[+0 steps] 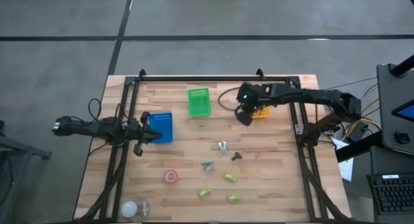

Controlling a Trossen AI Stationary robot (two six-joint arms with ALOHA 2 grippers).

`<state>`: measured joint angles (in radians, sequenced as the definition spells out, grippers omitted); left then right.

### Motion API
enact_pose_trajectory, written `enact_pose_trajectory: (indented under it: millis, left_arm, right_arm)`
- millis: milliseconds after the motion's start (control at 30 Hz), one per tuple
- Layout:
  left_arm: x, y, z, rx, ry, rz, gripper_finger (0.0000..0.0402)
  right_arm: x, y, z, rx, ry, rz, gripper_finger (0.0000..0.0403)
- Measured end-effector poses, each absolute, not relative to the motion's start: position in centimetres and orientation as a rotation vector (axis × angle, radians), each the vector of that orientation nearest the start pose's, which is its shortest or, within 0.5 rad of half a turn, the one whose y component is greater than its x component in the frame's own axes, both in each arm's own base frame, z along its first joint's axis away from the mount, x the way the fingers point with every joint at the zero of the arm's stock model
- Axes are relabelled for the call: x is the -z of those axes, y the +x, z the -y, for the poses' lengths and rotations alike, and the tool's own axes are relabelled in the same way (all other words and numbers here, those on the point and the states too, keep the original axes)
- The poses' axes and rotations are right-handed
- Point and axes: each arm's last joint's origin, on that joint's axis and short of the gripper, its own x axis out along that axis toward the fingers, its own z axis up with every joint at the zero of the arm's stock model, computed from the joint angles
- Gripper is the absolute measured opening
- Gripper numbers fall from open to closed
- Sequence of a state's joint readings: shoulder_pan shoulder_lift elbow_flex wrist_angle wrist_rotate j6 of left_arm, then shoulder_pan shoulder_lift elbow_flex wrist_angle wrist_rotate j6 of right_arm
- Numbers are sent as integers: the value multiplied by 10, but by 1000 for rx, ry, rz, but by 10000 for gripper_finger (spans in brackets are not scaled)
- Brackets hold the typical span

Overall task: Pick and place Stapler, Stapler remover, tape
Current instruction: Put the blue tape into the yellow bin

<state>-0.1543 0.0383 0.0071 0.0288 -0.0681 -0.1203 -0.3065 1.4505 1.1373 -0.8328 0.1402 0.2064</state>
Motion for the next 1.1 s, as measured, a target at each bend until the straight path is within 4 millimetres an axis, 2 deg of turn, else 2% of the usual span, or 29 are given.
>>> enact_pose_trajectory:
  millis: [100,233,467,800,1100]
  left_arm:
    - [-166,99,13,86,-120,-7,26]
    - [-166,99,13,86,-120,-7,26]
    - [-166,99,13,86,-120,-7,26]
    - [-166,99,13,85,-120,-7,26]
    - [-166,99,13,85,-120,-7,26]
  right_arm:
    - [-264,246,101,590,336,-1073,42]
    - [-261,223,115,686,413,-1055,45]
    - [-235,197,135,784,492,-1110,47]
    - [-194,196,142,791,531,-1198,46]
    - [-178,201,145,765,562,-1225,52]
